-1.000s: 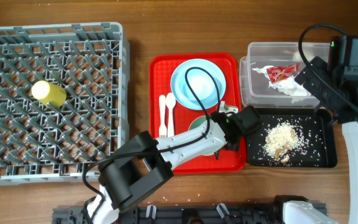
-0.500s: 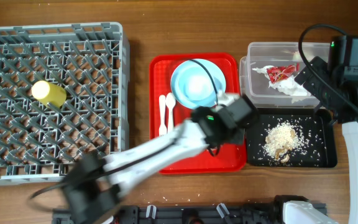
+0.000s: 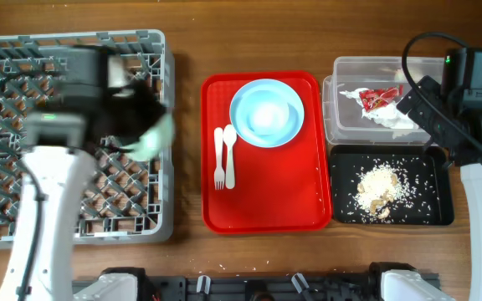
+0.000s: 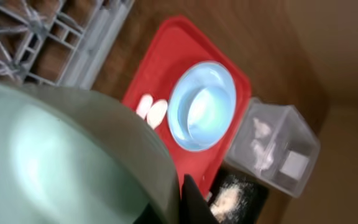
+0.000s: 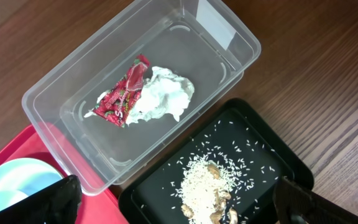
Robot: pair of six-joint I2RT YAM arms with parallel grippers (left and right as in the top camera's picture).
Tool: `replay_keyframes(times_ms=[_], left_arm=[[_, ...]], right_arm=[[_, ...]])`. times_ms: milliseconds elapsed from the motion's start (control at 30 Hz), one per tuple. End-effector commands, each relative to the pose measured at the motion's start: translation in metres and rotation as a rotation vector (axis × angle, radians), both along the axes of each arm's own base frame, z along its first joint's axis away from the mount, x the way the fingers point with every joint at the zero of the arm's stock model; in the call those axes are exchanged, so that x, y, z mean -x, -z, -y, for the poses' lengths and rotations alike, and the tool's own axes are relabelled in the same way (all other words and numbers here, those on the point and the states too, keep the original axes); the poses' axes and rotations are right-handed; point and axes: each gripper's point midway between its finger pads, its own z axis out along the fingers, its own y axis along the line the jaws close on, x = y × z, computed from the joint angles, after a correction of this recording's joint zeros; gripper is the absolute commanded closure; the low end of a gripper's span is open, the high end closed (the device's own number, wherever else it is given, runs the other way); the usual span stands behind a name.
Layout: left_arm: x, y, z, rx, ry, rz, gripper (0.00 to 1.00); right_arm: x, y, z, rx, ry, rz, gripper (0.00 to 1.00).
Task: Sort waste into correct bins and load items into the dishwasher rack
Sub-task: 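Lift the green bowl, carry it left and lower into the rack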
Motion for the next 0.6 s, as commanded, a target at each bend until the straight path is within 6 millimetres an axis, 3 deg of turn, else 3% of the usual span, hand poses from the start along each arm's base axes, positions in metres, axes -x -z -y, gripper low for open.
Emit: replay_keyframes(times_ms=[0, 167, 367, 567], left_arm=[[-0.002, -0.012, -0.031, 0.212, 0.097, 0.087, 0.96], [-0.001, -0.005, -0.093, 0.363, 0.039, 0.176, 0.96], [0.008, 0.049, -0.121, 0.615, -0.042, 0.190, 0.96], [0.018, 0.085, -0.156, 0.702, -0.163, 0.168, 0.96]], right_arm=[[0.000, -0.002, 0.005, 0.022, 0.017, -0.001, 0.00], [0.000, -0.001, 0.005, 0.022, 0.017, -0.001, 0.00], [0.000, -0.002, 0.005, 0.022, 0.017, -0.001, 0.00], [0.000, -0.001, 0.005, 0.022, 0.017, -0.002, 0.00]])
